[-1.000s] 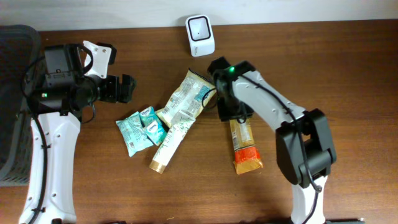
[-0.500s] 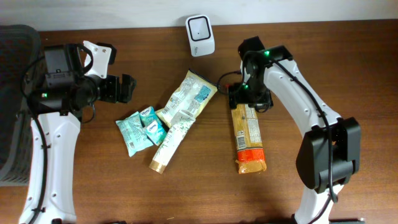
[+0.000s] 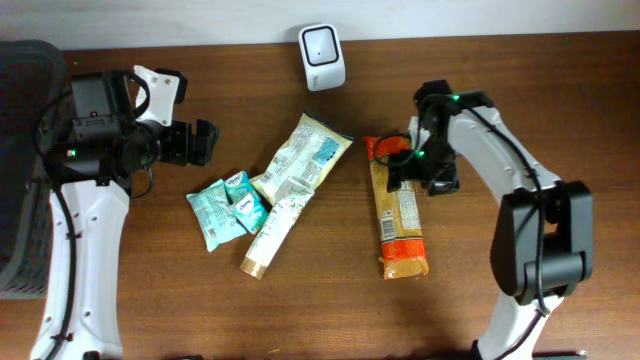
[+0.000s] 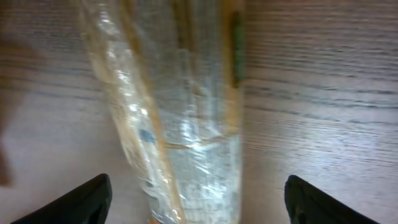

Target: Scan the item barcode

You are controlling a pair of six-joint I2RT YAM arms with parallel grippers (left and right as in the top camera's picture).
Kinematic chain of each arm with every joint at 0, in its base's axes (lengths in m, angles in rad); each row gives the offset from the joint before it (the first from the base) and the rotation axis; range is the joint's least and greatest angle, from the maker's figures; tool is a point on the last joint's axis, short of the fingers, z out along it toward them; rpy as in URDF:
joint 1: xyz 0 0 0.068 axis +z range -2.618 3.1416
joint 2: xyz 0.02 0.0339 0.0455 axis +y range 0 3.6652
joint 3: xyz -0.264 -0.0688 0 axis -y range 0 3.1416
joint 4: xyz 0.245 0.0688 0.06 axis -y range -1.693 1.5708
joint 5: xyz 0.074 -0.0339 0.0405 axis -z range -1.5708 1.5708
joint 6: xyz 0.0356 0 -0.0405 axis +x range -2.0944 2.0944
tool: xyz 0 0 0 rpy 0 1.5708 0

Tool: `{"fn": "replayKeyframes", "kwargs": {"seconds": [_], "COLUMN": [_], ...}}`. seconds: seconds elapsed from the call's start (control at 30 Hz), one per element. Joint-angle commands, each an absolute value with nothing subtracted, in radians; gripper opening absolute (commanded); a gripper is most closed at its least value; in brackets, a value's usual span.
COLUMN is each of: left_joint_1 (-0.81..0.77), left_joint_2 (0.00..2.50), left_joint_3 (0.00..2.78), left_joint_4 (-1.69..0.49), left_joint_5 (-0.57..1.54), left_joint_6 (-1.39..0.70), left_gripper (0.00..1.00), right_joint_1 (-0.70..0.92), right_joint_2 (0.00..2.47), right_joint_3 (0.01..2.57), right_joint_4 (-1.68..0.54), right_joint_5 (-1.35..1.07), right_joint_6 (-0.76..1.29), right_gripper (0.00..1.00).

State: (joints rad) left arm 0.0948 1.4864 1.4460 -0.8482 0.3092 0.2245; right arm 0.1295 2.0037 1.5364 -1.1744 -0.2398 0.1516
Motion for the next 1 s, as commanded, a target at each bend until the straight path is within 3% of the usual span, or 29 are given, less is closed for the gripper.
{"fn": "replayKeyframes", "kwargs": {"seconds": [0.0,0.3,0.53,0.63,0.77,0.97], "left_joint_1": [0.097,0.097,0.097,0.097,0.097,0.097], "left_joint_2": [1.470,1.470,1.470,1.470,1.470,1.470], "left_joint_3": [1.460,1.460,1.460,1.460,1.460,1.460], "left_joint_4": [-0.846,-0.847,-0.847,-0.848,-0.850,-0.849], "left_joint_5": [0.310,0.310,0.310,0.310,0.310,0.310], "left_joint_6": [0.241,0.241,0.241,0.241,0.241,0.241], "left_gripper": [0.99,0.99,0.99,0.99,0.99,0.99], "right_joint_1": [0.060,0.045,0.046,0.046,0.045,0.046], "right_joint_2": [1.986,1.987,1.987,1.987,1.987,1.987], "right_joint_3": [1.533,1.216,1.130,1.080,1.026,1.017], "right_joint_4": [-1.164,-0.834,-0.742,-0.713,-0.637,-0.591], "right_joint_5": [-0.391,-0.547,-0.558,-0.558,-0.616,-0.709], "right_joint_6": [-0.001,-0.049,-0.048,-0.048,-0.045,-0.044], "right_gripper": [0.89,0.92,0.91,0.86,0.72,0.14]}}
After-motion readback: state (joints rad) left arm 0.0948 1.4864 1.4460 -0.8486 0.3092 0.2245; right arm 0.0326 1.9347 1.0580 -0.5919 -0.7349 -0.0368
